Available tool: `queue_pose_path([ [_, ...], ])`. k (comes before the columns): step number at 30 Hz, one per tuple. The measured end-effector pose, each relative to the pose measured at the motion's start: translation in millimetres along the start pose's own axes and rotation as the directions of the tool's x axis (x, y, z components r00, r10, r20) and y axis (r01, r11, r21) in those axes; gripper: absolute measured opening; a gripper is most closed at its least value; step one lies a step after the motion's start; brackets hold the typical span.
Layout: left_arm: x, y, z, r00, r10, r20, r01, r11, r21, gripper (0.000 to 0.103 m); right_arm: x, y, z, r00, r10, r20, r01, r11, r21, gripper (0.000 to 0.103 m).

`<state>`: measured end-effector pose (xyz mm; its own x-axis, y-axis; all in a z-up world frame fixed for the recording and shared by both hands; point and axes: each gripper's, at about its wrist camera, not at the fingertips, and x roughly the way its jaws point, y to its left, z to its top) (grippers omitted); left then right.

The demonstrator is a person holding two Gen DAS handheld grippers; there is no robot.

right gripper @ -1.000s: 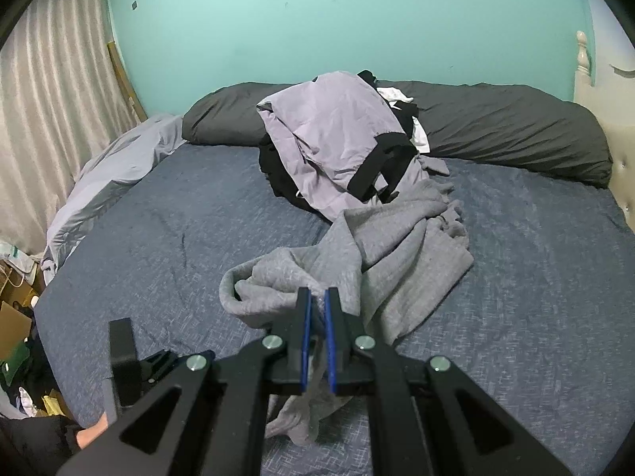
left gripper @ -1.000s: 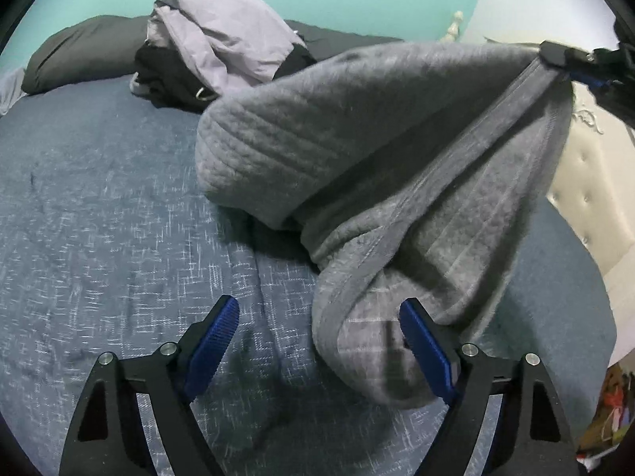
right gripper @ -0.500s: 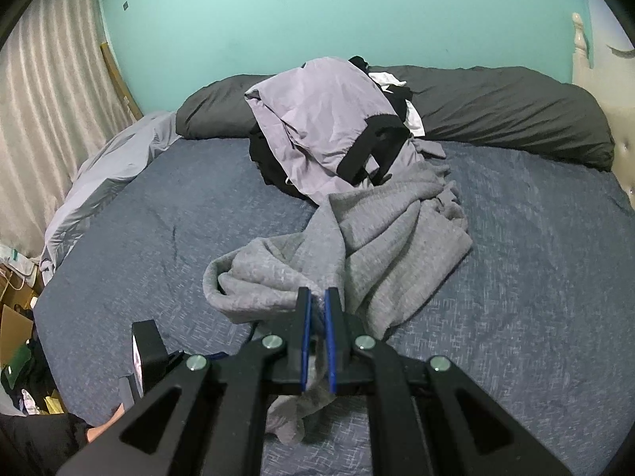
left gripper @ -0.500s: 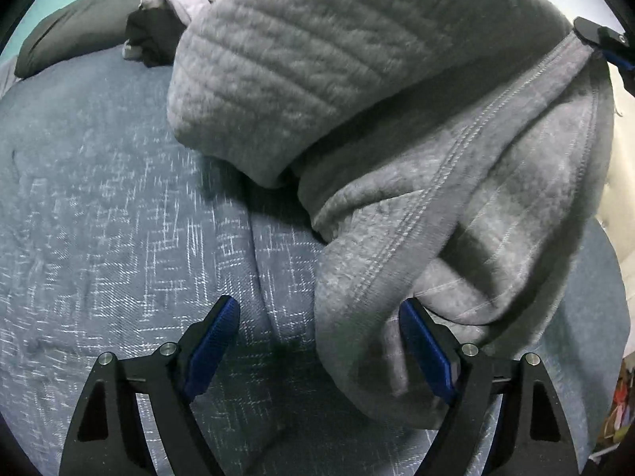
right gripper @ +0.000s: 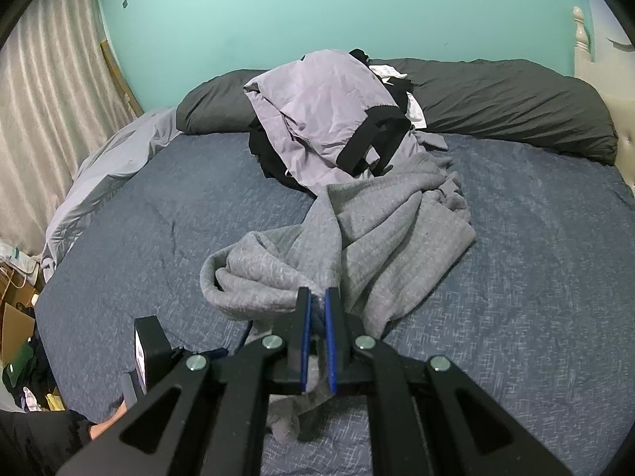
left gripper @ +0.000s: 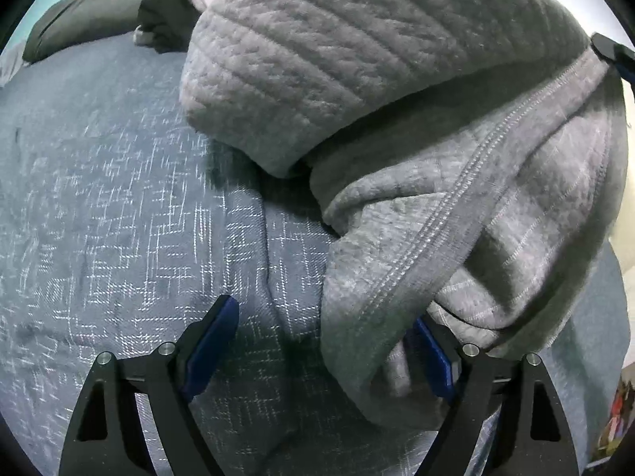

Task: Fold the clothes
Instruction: 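Lift the grey sweatshirt with the right gripper toward the left gripper, then grasp the sweatshirt edge with the left gripper while the right gripper holds it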

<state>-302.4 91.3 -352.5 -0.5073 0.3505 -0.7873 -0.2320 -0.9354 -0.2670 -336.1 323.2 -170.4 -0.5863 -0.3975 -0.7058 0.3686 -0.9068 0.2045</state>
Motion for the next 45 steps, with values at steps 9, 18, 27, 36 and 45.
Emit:
queue_pose_path([
  [9, 1, -8, 2, 0.999, 0.029, -0.014, -0.029, 0.999, 0.032, 0.072, 1, 2, 1, 1.0, 0.004, -0.002, -0.005, 1.0, -0.008, 0.006],
  [18, -34, -17, 5, 0.999, -0.025, 0.031, 0.023, 0.998, 0.066, 0.02, -4, 7, 1, 1.0, 0.003, -0.008, -0.003, 1.0, -0.009, 0.006],
  [27, -88, -30, 34, 0.993, -0.051, 0.103, 0.037, 0.991, 0.128, 0.007, -20, 24, 4, 1.0, 0.009, -0.008, -0.009, 1.0, -0.027, 0.006],
  [36, -190, -9, 86, 0.967, -0.021, 0.253, -0.022, 0.986, 0.168, 0.004, -68, 47, 24, 0.998, 0.011, 0.06, -0.008, 0.999, -0.046, 0.006],
  [45, -350, -25, 163, 0.908, -0.031, 0.419, -0.071, 0.971, 0.226, 0.004, -187, 87, 85, 0.971, 0.021, 0.237, 0.003, 0.995, -0.1, 0.006],
])
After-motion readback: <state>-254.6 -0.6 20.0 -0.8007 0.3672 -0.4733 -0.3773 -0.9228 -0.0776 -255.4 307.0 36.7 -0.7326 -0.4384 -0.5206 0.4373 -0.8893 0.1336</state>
